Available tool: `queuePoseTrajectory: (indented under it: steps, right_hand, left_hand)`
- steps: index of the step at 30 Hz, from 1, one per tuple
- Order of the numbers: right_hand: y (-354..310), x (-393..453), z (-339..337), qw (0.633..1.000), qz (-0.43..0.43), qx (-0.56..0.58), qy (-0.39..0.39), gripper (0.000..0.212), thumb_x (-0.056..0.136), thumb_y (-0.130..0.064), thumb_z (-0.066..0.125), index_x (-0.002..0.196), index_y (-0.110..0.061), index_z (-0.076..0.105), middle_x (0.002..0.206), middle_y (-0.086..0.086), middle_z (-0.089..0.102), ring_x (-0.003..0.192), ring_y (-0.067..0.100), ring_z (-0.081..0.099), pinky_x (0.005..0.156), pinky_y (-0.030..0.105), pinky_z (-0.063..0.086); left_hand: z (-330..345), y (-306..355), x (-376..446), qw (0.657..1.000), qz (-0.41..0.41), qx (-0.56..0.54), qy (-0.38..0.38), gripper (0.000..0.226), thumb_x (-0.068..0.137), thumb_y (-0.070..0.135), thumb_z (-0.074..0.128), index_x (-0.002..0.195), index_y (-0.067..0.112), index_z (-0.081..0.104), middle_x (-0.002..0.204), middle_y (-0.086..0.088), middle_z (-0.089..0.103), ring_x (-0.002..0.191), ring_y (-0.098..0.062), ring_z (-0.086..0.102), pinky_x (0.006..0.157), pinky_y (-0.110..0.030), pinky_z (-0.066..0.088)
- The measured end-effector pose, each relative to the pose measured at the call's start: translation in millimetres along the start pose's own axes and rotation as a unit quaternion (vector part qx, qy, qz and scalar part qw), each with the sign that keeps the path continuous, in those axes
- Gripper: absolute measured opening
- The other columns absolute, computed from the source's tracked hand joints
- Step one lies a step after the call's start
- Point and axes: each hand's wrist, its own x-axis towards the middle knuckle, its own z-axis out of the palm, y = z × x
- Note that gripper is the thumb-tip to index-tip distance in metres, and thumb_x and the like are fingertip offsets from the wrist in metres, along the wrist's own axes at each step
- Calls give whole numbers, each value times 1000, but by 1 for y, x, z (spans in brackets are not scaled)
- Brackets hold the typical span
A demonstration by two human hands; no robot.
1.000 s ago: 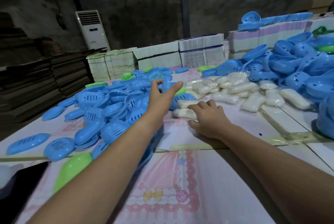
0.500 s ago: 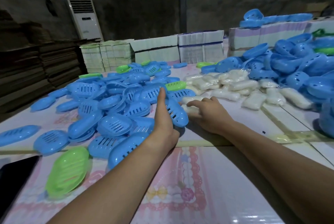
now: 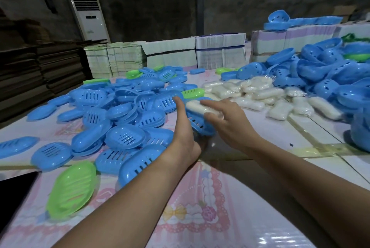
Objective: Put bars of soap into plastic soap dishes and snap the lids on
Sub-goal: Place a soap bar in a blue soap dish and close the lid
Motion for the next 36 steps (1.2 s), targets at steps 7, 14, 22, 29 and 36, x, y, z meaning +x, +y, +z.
queuePoseTrajectory:
  steps: [7,14,22,29,36]
  right_hand:
    - [-1,-3,2,997,-32,-37,-59,35,97,-21,58,132,-18,61,112,14,65,107,25,50,93,30,32]
    - [-1,-2,-4,990,-39,-71,-112,32,99,-23,54,130,-23,62,105,12,61,105,28,41,94,30,28]
    - [-10,-4,3,976,-37,-179,-116,35,99,-35,50,133,-36,58,129,3,47,117,28,35,100,39,33]
    - [7,-1,-15,995,-22,-13,-92,20,95,-27,59,105,-26,76,114,4,50,116,22,43,102,35,33]
    - [45,20,-66,948,155,-274,33,35,89,-35,52,121,-32,64,127,4,55,121,29,42,99,44,35]
  left_hand:
    - [4,2,-2,1000,-18,-6,19,91,71,91,45,105,11,72,85,-12,77,74,-26,77,55,-31,59]
    - [3,2,-1,1000,-5,-12,21,90,76,92,37,51,14,76,61,-8,71,56,-21,73,48,-26,56]
    - [3,6,-7,997,-50,-11,53,78,77,81,56,97,8,74,79,-13,74,70,-26,75,69,-34,62]
    - [4,2,-10,998,-23,38,43,11,92,18,63,92,8,67,72,-11,71,62,-23,71,67,-34,58]
    - [4,-1,-9,997,2,46,65,39,93,5,57,132,7,60,116,-15,74,103,-38,72,56,-51,61]
